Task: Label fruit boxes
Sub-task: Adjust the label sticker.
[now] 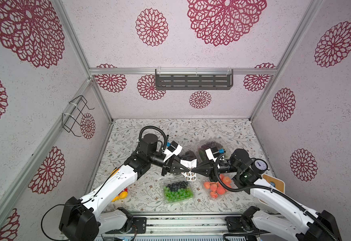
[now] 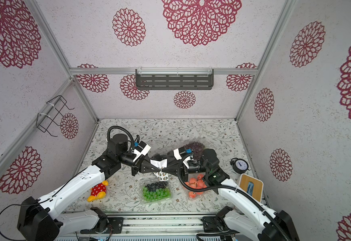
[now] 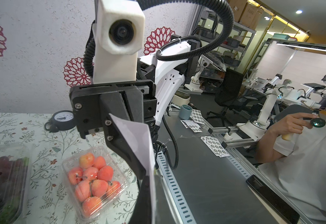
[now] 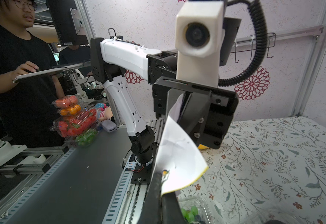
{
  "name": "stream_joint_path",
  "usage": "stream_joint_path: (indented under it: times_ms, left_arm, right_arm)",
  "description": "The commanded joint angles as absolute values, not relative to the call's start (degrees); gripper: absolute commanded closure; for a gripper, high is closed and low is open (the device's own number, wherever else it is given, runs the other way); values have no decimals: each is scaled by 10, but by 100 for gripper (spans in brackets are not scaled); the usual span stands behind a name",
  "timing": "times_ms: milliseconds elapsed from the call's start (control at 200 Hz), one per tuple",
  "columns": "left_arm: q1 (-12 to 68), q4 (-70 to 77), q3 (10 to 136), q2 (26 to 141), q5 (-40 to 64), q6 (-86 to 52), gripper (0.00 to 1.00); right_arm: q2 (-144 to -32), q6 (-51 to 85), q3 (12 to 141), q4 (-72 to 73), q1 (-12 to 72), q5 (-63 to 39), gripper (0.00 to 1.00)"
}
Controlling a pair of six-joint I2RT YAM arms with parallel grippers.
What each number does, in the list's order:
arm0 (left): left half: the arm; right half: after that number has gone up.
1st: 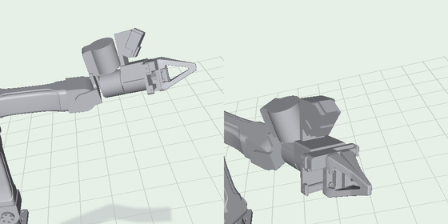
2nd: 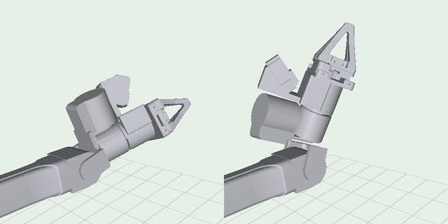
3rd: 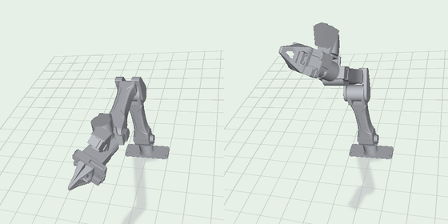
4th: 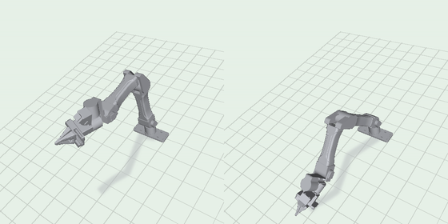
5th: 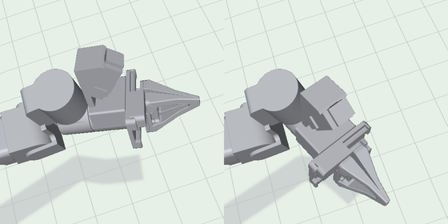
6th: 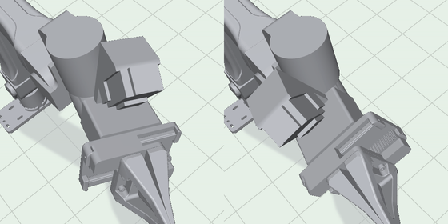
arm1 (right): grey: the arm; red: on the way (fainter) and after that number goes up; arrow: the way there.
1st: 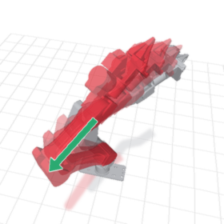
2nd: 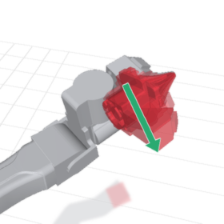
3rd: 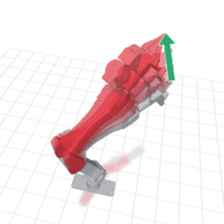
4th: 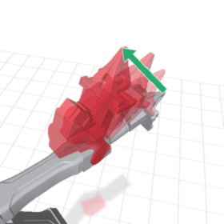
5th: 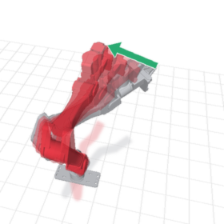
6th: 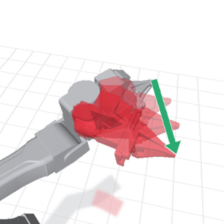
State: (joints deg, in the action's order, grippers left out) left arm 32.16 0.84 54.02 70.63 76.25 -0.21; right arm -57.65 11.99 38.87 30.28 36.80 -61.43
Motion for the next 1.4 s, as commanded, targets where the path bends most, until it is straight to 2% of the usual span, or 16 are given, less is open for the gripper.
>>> stream_joint_path:
  times_ms: [0, 80, 200, 725, 1396]
  left_arm:
    - [313, 34, 543, 693, 750, -8, 94]
    - [308, 33, 549, 694, 756, -11, 92]
    - [308, 33, 559, 701, 763, -15, 100]
    - [312, 24, 576, 734, 780, -15, 100]
    - [315, 11, 582, 738, 783, -6, 100]
  right_arm:
    - [-574, 96, 412, 288, 366, -611, 100]
    - [-573, 97, 417, 283, 360, -615, 100]
    - [-577, 108, 417, 306, 359, -626, 100]
    - [-601, 141, 416, 364, 359, -657, 100]
    - [-636, 118, 443, 321, 356, -632, 100]
